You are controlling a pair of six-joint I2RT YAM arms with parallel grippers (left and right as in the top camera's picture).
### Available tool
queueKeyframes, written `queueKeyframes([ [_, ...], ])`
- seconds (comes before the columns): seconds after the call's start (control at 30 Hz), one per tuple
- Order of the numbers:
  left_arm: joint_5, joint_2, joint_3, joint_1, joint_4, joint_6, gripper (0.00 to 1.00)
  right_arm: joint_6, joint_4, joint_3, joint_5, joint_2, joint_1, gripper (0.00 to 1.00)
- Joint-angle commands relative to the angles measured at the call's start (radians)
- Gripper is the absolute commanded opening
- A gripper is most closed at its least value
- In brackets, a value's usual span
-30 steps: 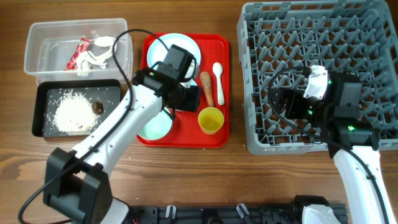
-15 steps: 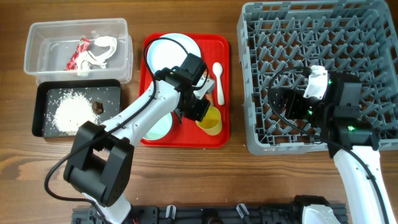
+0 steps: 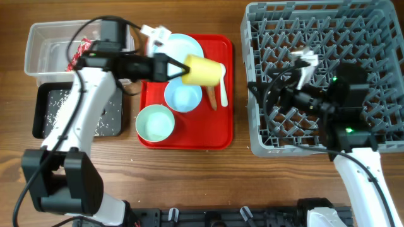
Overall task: Sort waste into correct bins and load items into the dishwasher rack
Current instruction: 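Set the mint bowl down and grasp the yellow cup with the left gripper, then lift the yellow cup and hand it to the right gripper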
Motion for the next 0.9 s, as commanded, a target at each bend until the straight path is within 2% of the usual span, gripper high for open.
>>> queueKeyframes([
  [0.0,0.356,-0.014,0.013,0.075,0.004,0.012,0.04,0.068,0.16,0.019,-0.092,0.029,0.091,0.99],
  [0.1,0.367,-0.014,0.013,0.087,-0.004,-0.048,0.04,0.115,0.346,0.019,-0.116,0.082,0.159,0.99],
  [0.17,0.367,-0.014,0.012,0.075,-0.005,-0.113,0.04,0.147,0.534,0.019,-0.159,0.15,0.209,0.99],
  [0.23,0.367,-0.014,0.012,0.068,-0.005,-0.151,0.04,0.195,0.633,0.019,-0.16,0.207,0.229,0.99],
  [0.47,0.367,-0.014,0.012,0.062,-0.084,-0.168,0.04,0.405,1.099,0.019,-0.23,0.401,0.268,0.99],
  [0.6,0.344,-0.014,0.01,0.051,-0.088,-0.168,0.04,0.409,1.113,0.019,-0.23,0.431,0.288,0.97],
  [0.87,0.238,-0.014,0.008,-0.057,-0.096,-0.168,0.04,0.401,1.117,0.02,-0.203,0.438,0.31,0.94],
])
